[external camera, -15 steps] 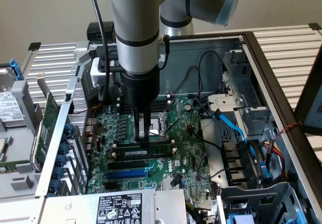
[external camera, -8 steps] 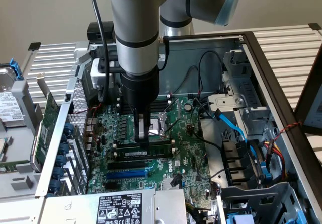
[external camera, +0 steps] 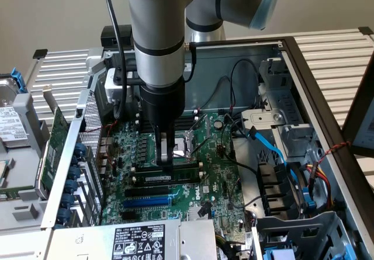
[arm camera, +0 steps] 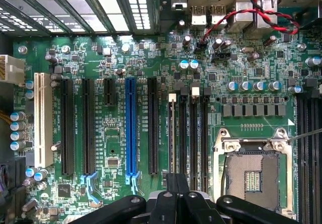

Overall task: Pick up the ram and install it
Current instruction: 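Press down the ram until it locks into place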

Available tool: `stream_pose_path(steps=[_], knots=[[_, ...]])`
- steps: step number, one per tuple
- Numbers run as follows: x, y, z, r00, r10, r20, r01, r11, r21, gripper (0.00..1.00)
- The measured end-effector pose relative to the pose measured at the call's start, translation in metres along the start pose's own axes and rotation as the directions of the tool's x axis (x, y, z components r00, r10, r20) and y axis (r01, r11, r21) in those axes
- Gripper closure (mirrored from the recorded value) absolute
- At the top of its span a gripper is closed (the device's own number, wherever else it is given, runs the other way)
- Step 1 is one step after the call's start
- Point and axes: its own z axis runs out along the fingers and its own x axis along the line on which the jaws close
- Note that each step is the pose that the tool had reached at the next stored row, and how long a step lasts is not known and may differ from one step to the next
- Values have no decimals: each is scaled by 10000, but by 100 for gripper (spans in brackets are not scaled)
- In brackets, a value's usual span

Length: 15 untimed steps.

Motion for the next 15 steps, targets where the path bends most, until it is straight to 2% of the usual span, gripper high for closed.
stream_pose_path(steps=[6, 7, 9, 13, 15], knots=[[2, 0, -7, 10000, 1, 10, -1, 10000, 5, 90], [0, 1, -25, 10000, 3, 21, -3, 10000, 5, 90], [2, 2, -85, 10000, 2, 3, -2, 10000, 2, 90], [4, 2, -195, 10000, 0, 3, 0, 10000, 3, 90], [11, 2, -218, 10000, -1, 9, 1, 10000, 2, 90]])
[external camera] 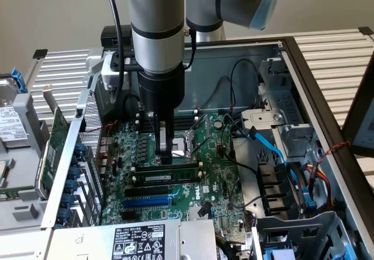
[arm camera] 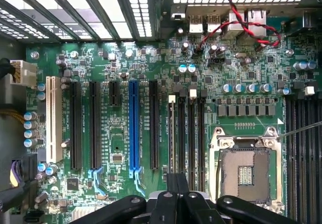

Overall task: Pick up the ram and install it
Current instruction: 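Press down the ram until it locks into place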

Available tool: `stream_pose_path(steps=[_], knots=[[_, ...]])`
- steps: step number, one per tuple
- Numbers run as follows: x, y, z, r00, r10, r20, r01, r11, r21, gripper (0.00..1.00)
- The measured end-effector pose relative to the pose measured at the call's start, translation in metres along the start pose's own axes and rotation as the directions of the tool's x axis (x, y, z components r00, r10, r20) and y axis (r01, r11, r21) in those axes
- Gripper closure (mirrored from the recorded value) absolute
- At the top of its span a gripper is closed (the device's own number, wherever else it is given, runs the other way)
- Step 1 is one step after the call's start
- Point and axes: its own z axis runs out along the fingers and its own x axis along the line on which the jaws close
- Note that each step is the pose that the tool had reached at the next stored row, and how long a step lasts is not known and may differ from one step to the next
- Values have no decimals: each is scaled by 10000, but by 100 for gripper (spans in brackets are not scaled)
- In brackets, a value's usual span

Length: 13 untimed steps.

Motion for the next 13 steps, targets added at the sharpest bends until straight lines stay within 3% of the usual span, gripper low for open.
stream_pose_path(steps=[10, 13], knots=[[4, 0, -1, 10000, 2, -1, -2, 10000, -2, 90], [5, 0, -1, 9996, 296, 3, -296, 9996, 0, 90]])
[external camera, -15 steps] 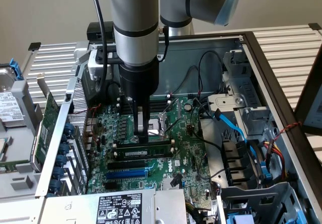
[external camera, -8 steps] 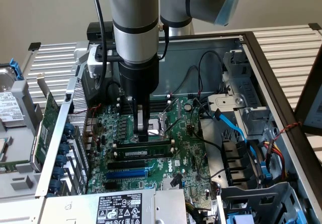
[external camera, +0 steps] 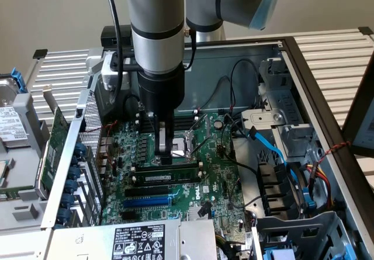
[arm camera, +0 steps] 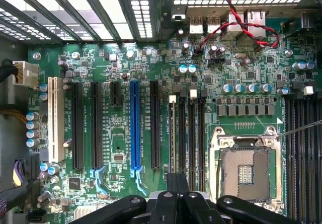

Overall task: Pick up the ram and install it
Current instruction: 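Press down the ram until it locks into place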

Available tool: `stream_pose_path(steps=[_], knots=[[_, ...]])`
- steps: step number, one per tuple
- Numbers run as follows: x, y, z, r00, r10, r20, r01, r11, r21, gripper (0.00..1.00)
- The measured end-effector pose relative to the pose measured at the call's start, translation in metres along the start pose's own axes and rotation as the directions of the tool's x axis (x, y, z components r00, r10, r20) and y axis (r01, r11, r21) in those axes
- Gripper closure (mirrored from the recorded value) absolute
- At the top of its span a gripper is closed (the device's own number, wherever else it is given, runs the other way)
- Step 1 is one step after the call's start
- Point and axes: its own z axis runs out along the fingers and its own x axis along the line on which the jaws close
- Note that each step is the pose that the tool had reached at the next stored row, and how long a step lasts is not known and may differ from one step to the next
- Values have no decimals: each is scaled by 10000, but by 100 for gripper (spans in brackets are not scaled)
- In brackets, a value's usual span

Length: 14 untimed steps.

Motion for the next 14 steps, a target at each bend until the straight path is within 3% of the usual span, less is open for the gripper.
stream_pose_path(steps=[7, 14], knots=[[3, 0, 0, 9943, 1070, 16, -1070, 9943, 6, 90], [5, 0, 0, 9768, 2142, 32, -2142, 9768, 10, 90]])
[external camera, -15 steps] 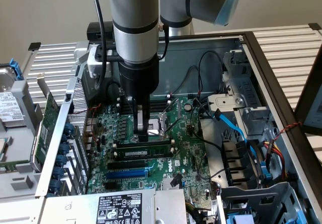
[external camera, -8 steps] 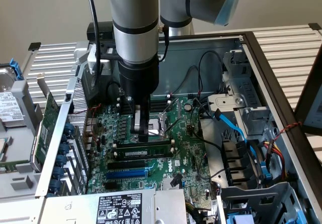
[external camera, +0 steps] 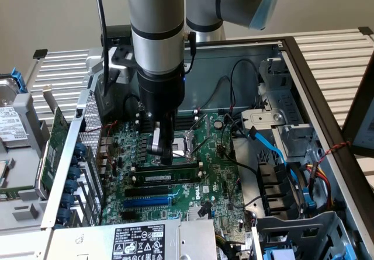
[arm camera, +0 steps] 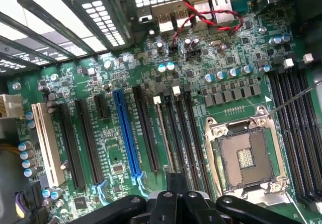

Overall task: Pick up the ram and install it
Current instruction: 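Press down the ram until it locks into place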

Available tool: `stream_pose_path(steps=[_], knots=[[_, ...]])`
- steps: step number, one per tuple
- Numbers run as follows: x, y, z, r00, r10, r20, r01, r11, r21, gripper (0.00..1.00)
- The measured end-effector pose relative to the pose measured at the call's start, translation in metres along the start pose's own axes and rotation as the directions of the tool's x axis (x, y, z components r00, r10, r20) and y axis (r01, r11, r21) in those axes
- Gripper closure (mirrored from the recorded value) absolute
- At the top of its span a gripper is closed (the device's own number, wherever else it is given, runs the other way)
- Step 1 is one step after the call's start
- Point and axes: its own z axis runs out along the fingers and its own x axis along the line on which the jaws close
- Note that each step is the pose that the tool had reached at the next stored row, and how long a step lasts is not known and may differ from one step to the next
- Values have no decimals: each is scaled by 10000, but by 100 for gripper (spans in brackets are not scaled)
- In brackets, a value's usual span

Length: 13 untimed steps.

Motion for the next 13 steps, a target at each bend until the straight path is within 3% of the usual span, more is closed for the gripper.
stream_pose_path(steps=[7, 13], knots=[[3, -1, 3, 9946, 1035, 15, -1035, 9946, 6, 90], [5, -2, 9, 9803, 1975, 30, -1975, 9803, 10, 90]])
